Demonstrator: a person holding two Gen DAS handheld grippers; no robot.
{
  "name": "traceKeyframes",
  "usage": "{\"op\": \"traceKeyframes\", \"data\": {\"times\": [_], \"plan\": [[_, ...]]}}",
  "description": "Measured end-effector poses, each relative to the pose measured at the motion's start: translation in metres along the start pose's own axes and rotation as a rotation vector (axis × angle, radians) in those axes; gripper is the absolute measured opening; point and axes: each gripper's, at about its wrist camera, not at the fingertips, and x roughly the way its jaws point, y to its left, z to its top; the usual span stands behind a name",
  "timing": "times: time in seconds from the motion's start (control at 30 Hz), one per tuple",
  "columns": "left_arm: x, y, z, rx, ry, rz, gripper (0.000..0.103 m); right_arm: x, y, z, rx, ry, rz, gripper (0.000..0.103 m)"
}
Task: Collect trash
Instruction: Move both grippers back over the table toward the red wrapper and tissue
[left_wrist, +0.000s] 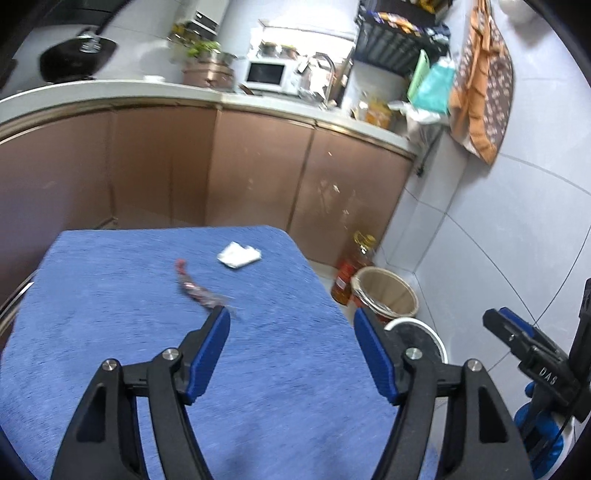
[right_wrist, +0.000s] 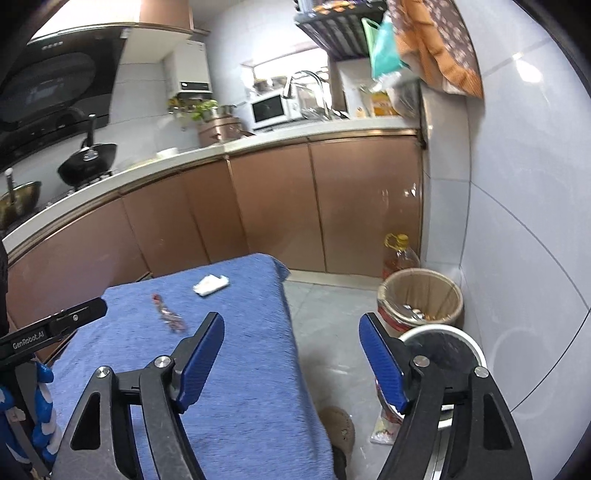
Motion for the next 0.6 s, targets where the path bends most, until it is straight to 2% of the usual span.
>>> {"op": "traceKeyframes", "data": {"times": [0.3,0.6], "plan": [[-0.072,0.041,-0.008,-0.04,-0.138,0.068,0.068,-0.031,0.035,0.009,-0.057,-0.058,0.04,0.078],[-0.108,0.061,-0.012,-0.059,-0.171,0.13,0.068,-0.045,0.052,0.012,-0.101,-0.081,0.08,0.078]]}}
